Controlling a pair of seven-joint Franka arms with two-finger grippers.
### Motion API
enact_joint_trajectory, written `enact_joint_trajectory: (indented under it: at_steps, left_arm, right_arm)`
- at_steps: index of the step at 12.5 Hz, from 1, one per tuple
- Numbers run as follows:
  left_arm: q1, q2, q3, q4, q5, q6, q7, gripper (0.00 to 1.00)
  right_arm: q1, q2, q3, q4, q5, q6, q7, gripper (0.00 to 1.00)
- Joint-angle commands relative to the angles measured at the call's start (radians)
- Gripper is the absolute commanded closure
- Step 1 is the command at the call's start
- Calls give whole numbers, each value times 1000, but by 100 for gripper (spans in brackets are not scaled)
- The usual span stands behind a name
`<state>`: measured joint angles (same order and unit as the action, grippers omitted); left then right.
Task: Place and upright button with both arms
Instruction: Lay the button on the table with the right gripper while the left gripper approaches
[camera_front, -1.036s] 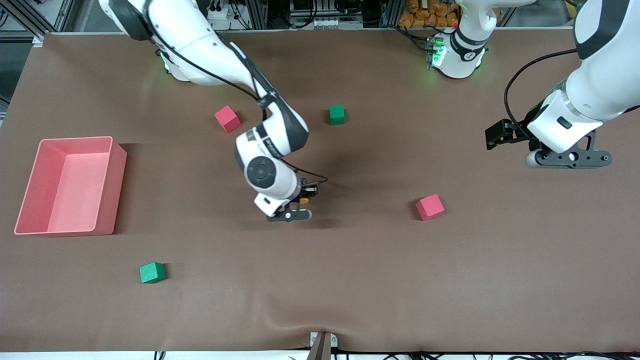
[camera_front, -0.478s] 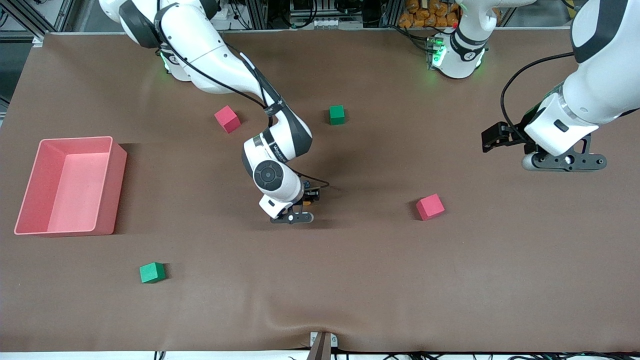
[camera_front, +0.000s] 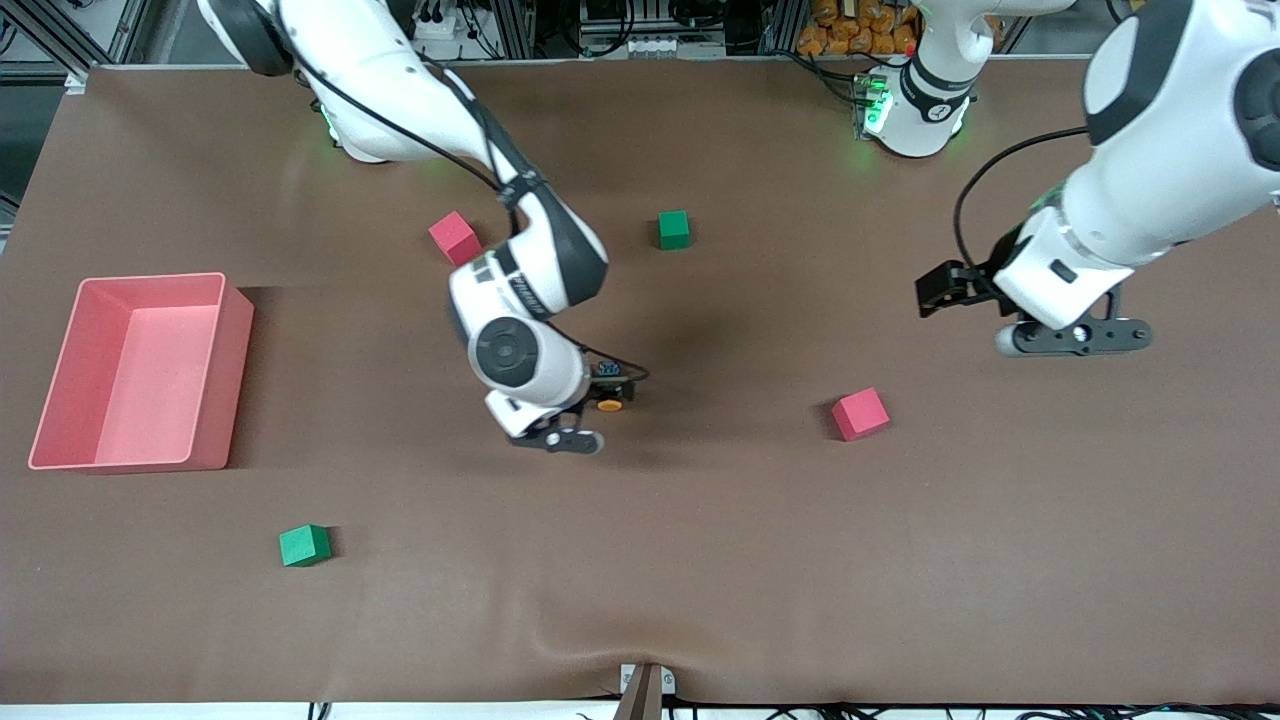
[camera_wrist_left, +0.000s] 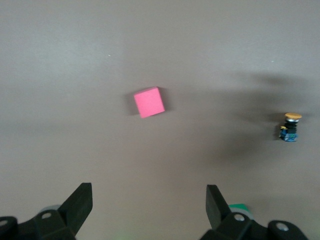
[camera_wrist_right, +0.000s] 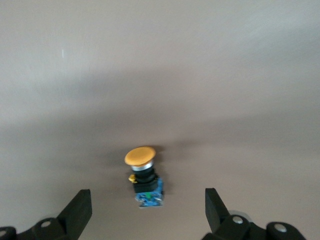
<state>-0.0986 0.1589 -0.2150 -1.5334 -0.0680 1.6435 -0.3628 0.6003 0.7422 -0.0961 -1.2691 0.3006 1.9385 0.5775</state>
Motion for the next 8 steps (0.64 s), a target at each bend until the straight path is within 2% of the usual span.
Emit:
enact_joint_trajectory:
  at_steps: [1, 5, 8]
  left_arm:
    - [-53, 22, 2, 9, 5, 16, -91, 0]
    - [-116, 102, 0, 10, -27, 15, -113, 0]
    - [-168, 230, 0, 42, -139, 16, -191, 0]
  right_arm:
    - [-164, -133, 7, -6, 0, -73, 2, 0]
    - [-347, -231, -23, 4, -8, -257, -113, 0]
    - [-442, -315, -25, 49, -87, -404, -253, 0]
